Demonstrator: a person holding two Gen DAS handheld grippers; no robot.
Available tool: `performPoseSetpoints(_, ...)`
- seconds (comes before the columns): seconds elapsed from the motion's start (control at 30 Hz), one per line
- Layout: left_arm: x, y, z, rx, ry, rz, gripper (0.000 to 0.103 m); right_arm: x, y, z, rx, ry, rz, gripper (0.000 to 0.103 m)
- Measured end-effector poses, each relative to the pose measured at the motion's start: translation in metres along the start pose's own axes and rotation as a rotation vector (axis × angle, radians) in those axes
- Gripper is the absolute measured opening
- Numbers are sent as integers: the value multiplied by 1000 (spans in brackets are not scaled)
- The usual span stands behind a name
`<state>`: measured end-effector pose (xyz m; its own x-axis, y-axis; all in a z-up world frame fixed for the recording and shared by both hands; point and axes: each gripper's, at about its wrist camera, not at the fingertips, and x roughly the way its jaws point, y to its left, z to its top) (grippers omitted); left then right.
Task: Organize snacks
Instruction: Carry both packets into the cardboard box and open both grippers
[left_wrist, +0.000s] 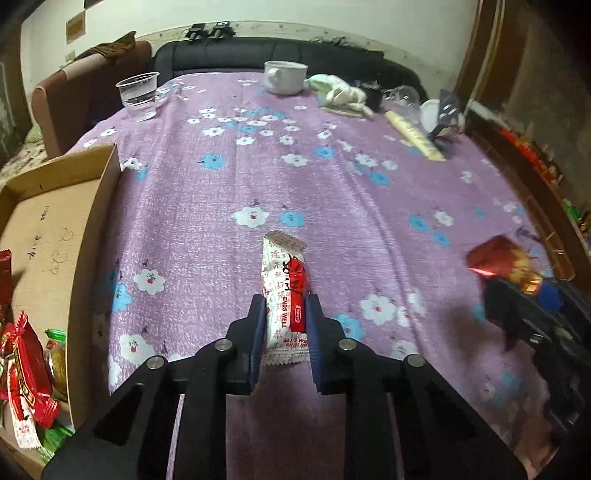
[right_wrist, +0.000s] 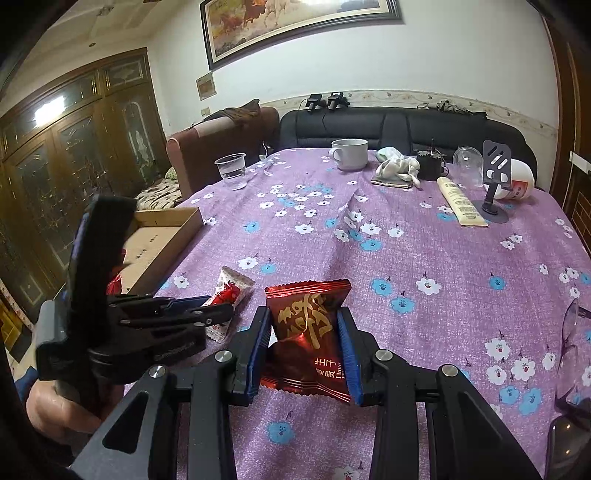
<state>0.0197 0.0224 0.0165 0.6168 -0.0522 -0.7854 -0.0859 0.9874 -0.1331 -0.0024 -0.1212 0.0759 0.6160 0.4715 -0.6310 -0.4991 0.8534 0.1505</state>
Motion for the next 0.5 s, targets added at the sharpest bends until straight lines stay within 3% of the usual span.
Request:
performPoseSetpoints(0.27,-35,8,0,5,-88,-17,18,1,1,0,-5,-1,-5,37)
performPoseSetpoints(0.5,-70,42,1,-52,-159,-25,18,5,-1,2,20,7,-35,37)
